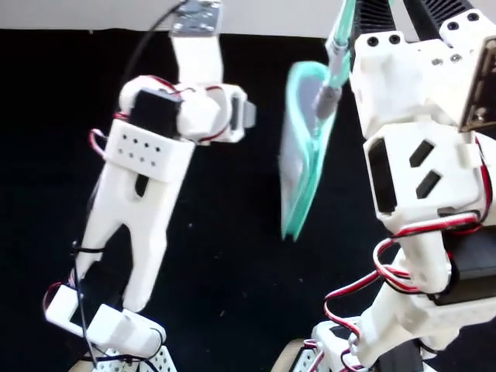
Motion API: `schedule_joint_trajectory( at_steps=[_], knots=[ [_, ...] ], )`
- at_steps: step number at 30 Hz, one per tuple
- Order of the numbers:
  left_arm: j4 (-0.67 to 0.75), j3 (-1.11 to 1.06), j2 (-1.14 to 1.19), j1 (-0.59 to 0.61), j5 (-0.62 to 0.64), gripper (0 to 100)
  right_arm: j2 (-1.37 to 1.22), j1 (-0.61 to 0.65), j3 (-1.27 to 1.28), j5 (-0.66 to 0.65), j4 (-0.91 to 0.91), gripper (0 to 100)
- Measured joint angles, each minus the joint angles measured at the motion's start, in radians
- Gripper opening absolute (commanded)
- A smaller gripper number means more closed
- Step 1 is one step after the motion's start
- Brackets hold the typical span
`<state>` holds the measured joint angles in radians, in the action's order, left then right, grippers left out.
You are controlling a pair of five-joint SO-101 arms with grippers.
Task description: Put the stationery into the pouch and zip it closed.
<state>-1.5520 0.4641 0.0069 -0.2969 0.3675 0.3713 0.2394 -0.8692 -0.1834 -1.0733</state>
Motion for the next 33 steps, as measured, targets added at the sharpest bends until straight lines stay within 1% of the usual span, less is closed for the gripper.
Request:
schedule_joint_trajectory(
  at_steps=[1, 3, 6, 15, 17, 19, 21, 23, 25, 27, 30, 33],
  knots=[
    [0.0, 0.0, 0.002, 0.0, -0.002, 1, 0.0, 0.0, 0.0, 0.0, -0.014, 0.6],
    [0.018, -0.006, 0.005, -0.008, -0.006, 2, 0.002, 0.002, 0.0, 0.0, -0.044, 0.6],
    [0.041, -0.006, 0.005, -0.008, -0.008, 1, 0.0, 0.002, 0.0, 0.0, -0.075, 0.6],
    [0.044, -0.006, 0.005, -0.005, -0.006, 1, 0.002, 0.002, -0.002, 0.0, -0.135, 0.6],
    [0.037, -0.006, 0.005, -0.005, -0.044, 1, 0.002, 0.002, -0.002, 0.0, -0.14, 0.6],
    [-0.02, -0.002, 0.005, -0.003, -0.112, 5, 0.002, 0.002, -0.002, 0.0, -0.14, 0.6],
    [-0.11, 0.026, 0.005, -0.006, -0.166, 11, 0.002, 0.002, -0.002, 0.0, -0.14, 0.6],
    [-0.192, 0.052, -0.002, -0.008, -0.178, 16, 0.002, 0.002, -0.002, 0.0, -0.14, 0.6],
    [-0.213, 0.054, -0.032, -0.003, -0.186, 21, 0.002, 0.002, -0.002, 0.0, -0.14, 0.6],
    [-0.216, 0.048, -0.091, -0.017, -0.187, 23, 0.002, 0.002, -0.002, 0.0, -0.14, 0.6],
    [-0.226, 0.003, -0.218, -0.087, -0.187, 23, 0.002, 0.002, -0.002, 0.0, -0.14, 0.6],
    [-0.227, -0.086, -0.364, -0.195, -0.189, 23, 0.002, 0.002, -0.002, 0.0, -0.14, 0.6]
  ],
)
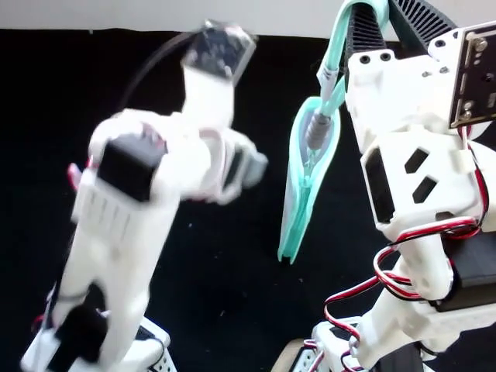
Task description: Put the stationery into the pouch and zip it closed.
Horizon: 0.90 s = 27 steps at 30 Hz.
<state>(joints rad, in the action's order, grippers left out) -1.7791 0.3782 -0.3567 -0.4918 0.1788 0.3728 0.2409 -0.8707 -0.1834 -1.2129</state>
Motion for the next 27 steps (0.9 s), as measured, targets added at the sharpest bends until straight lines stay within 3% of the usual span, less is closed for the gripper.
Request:
schedule_joint_trajectory(
  at_steps=[6, 11, 16, 27],
  knots=[
    [0.0, -0.098, -0.169, -0.153, 0.031, 23, 0.0, 0.0, 0.0, 0.0, 0.0, 0.6],
    [0.0, -0.018, -0.18, -0.19, 0.034, 23, 0.0, 0.0, 0.0, 0.0, 0.0, 0.6],
    [0.0, 0.031, -0.181, -0.324, 0.034, 23, 0.002, 0.0, 0.031, 0.0, 0.0, 0.6],
    [0.137, 0.038, 0.017, -0.282, 0.034, 23, 0.002, -0.002, 0.049, 0.0, 0.0, 0.6]
  ],
)
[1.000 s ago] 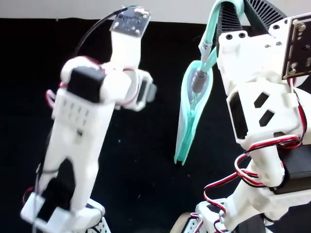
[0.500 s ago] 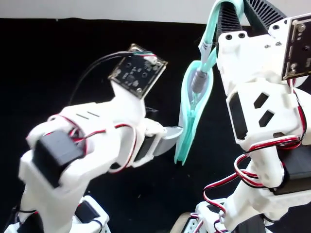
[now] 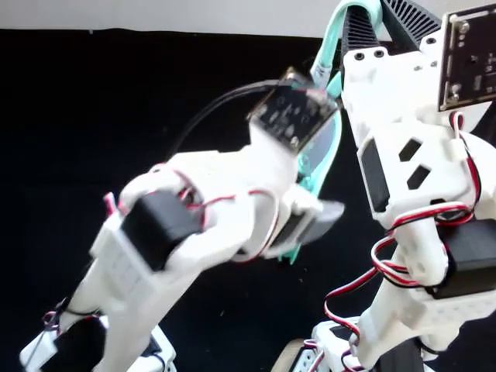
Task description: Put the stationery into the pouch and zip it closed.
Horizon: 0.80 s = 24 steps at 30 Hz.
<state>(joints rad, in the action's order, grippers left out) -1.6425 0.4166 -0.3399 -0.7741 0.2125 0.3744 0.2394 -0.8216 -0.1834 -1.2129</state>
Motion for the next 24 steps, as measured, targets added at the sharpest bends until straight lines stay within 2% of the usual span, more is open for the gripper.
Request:
schedule_joint_trajectory(
  at_steps=[6, 18, 24],
  knots=[
    [0.014, 0.0, 0.025, 0.094, 0.0, 23, 0.0, 0.0, 0.0, 0.0, 0.0, 0.6],
    [0.014, 0.0, 0.034, 0.066, 0.0, 23, 0.0, 0.0, 0.0, 0.0, 0.0, 0.6],
    [0.049, -0.127, 0.035, 0.066, 0.0, 23, 0.0, 0.002, 0.0, 0.0, 0.0, 0.6]
  ],
)
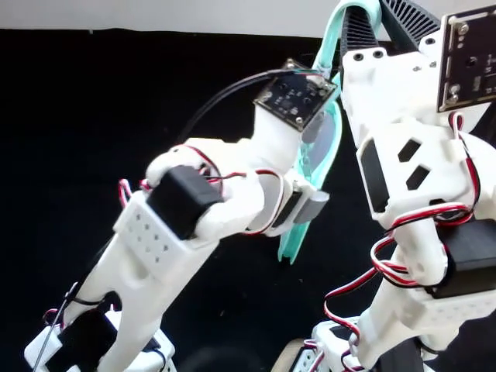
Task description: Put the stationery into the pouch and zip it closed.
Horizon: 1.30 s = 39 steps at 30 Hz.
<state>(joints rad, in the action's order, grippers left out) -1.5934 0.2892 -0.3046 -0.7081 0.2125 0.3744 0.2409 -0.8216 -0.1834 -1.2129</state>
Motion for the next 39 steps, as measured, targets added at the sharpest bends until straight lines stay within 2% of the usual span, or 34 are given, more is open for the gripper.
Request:
schedule_joint_trajectory(
  at_steps=[6, 16, 22, 30, 39],
  knots=[
    [0.109, -0.086, 0.0, -0.011, 0.044, 22, 0.0, 0.0, 0.005, 0.0, 0.0, 0.6],
    [0.129, -0.104, -0.002, -0.011, 0.041, 0, 0.0, 0.0, 0.005, 0.0, 0.0, 0.6],
    [0.124, -0.104, -0.002, 0.005, -0.025, 1, 0.0, -0.011, 0.005, 0.0, 0.0, 0.6],
    [0.021, -0.092, -0.008, 0.16, -0.034, 1, -0.005, -0.153, 0.009, 0.0, 0.071, 0.6],
    [-0.038, -0.086, -0.017, 0.186, -0.095, 1, -0.006, -0.25, 0.014, -0.002, 0.203, 0.6]
  ],
)
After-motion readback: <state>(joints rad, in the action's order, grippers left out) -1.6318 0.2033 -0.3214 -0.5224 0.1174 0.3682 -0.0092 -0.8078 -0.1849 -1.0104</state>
